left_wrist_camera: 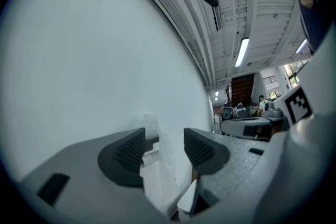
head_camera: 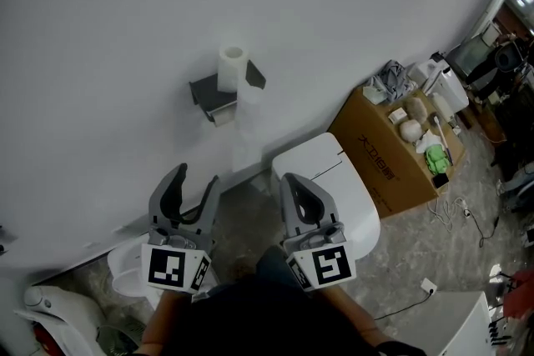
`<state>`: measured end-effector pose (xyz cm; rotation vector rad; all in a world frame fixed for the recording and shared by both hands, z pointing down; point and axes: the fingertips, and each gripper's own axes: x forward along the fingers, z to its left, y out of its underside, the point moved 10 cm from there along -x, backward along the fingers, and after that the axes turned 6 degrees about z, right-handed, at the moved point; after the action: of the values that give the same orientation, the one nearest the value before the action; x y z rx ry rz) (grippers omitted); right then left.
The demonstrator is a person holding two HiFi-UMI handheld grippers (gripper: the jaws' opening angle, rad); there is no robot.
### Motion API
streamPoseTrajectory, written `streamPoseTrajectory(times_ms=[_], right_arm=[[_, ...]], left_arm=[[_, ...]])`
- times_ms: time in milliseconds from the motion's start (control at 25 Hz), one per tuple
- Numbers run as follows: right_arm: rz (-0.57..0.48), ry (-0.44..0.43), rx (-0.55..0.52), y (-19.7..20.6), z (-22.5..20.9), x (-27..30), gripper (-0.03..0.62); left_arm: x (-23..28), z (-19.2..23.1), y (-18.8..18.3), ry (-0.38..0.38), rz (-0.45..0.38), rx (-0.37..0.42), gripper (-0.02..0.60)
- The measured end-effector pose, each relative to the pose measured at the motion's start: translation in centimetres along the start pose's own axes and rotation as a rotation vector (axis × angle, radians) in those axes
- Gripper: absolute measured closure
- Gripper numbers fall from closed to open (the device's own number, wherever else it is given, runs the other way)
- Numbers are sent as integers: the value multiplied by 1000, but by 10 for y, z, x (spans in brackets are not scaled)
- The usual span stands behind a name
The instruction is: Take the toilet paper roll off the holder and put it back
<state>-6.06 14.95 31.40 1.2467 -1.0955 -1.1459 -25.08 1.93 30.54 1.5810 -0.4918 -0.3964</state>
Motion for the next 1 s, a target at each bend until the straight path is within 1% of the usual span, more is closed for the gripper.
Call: streamPoseTrajectory(times_ms=[160,400,600,760,1000], right_arm=[[0,-9,6,-1,-1,10,579],[-6,-61,2,-2,-9,30,579],[-24,-123,13,-3,-31,58,579],[-41,-167,22,-9,-56,89,579],[-48,-247,50,-6,-88,134,579]], left_arm=[[6,8,-3,-7,0,3,368],[22,9,-7,-29,-8,2,370],[46,6,-12,-67,-7,14,370],[72,5,-18,-94,-3,9,370],[111,5,-22,-152,-1,2,368]])
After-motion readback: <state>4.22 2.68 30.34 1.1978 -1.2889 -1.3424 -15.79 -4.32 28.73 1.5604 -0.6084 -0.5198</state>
